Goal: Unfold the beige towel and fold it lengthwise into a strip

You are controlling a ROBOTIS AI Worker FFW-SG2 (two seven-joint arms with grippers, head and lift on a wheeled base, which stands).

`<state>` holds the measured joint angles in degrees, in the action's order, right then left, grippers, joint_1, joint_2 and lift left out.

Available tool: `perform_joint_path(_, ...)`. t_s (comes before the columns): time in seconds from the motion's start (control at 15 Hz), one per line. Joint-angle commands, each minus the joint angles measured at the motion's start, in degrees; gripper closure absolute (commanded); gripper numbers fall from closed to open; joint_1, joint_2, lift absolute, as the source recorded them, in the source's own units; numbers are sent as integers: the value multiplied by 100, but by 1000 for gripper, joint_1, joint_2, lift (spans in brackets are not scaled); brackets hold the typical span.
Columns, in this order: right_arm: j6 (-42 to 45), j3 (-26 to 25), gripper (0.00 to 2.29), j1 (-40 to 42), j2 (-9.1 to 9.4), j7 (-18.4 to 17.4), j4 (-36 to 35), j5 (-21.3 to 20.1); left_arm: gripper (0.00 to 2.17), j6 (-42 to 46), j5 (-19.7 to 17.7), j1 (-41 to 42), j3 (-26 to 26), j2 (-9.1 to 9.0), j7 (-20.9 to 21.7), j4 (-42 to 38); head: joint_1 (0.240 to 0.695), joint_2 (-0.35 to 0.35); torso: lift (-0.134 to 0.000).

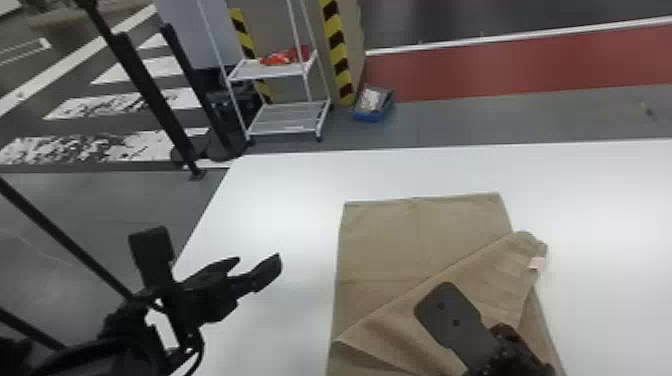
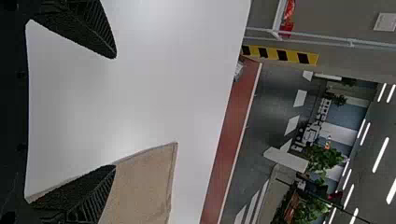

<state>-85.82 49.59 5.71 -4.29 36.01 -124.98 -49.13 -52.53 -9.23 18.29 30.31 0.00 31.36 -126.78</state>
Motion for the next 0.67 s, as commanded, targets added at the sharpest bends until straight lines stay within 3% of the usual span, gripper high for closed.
perform_joint_path(0.0, -81, -63, 292, -53, 16, -50, 43, -97, 26, 1, 0, -10, 1, -15, 2, 39, 695, 350, -126)
perform_joint_path(0.2, -186, -178, 427, -88, 42, -50, 35, -211, 26, 1, 0, -1, 1, -15, 11, 39, 695, 350, -126)
perform_joint_path(0.33, -204, -222, 819, -106, 33, -24, 35, -281, 26, 1, 0, -10, 1, -15, 11, 39, 695, 350, -126)
perform_joint_path(0.47, -116, -292, 1423, -79, 7, -15, -44, -229, 26, 1, 0, -27, -7, -15, 11, 39, 695, 350, -126)
perform_joint_path(0.53, -98, -318, 1622, -71, -2, -50, -176, -220, 26, 1, 9, -36, -7, -15, 11, 39, 695, 350, -126)
perform_joint_path(0.6, -81, -380, 1659, -44, -2, -77, -308, -220, 26, 1, 9, -45, -16, -15, 11, 39, 695, 350, -126)
